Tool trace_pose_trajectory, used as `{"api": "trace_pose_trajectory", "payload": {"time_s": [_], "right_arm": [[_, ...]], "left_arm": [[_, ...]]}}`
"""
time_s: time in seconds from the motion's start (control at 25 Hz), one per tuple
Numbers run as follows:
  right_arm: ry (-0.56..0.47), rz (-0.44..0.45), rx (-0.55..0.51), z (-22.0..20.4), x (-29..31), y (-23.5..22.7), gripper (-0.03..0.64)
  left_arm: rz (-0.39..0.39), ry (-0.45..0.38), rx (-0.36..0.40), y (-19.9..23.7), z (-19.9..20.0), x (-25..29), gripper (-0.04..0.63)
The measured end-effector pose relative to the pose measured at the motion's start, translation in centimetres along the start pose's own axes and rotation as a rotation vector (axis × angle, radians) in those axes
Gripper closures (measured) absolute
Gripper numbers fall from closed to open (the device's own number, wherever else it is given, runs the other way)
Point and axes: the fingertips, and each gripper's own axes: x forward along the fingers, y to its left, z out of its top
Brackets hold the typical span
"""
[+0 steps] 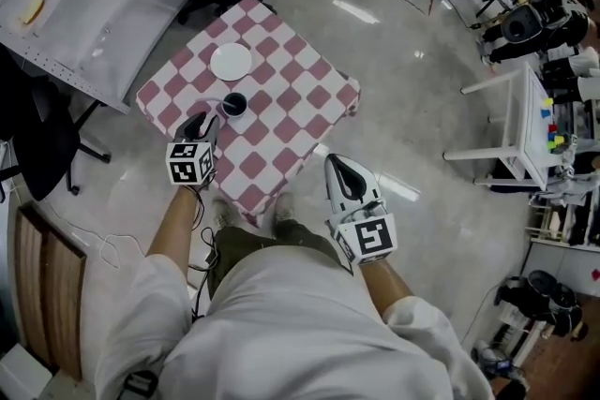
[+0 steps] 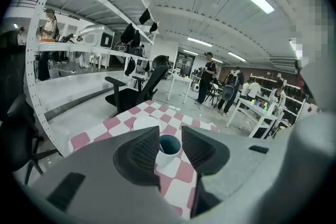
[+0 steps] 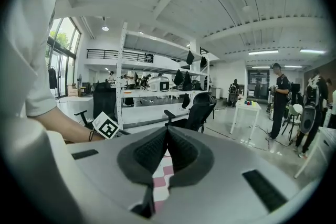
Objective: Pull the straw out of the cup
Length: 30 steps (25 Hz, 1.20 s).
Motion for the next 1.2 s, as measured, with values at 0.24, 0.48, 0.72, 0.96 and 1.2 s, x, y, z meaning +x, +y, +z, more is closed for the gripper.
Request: {"api": "trace_pose_trajectory", "payload": {"time_s": [0.24,0.48,0.72,0.96,1.2], "right_arm": [[0.02,-0.024,0.002,-0.4,-0.3,-0.8,0.614],[0.049,-0.049,0.004,-1.2,-0.8,-1.6,0.614],[0.074,-0.06,0.002,-1.8,-0.9,-2.1,0.614],[0.099,-0.061,0.004,-2.4,-0.4,-2.3,0.614],[0.124,-0.062,0.007,-3.3,-0.1,-2.4,0.614]], "left_arm": [[0.007,0.062,-0.023,1.4,-1.9,2.9,0.465],[0.011,0.102,-0.048,2.2,-3.2,5.1,0.465],[0.022,0.142,-0.084,3.1,-4.7,7.2,0.465],[0.011,0.153,-0.115,3.7,-5.1,8.9,0.466],[0.001,0.151,-0.141,4.0,-5.5,10.2,0.466]]}}
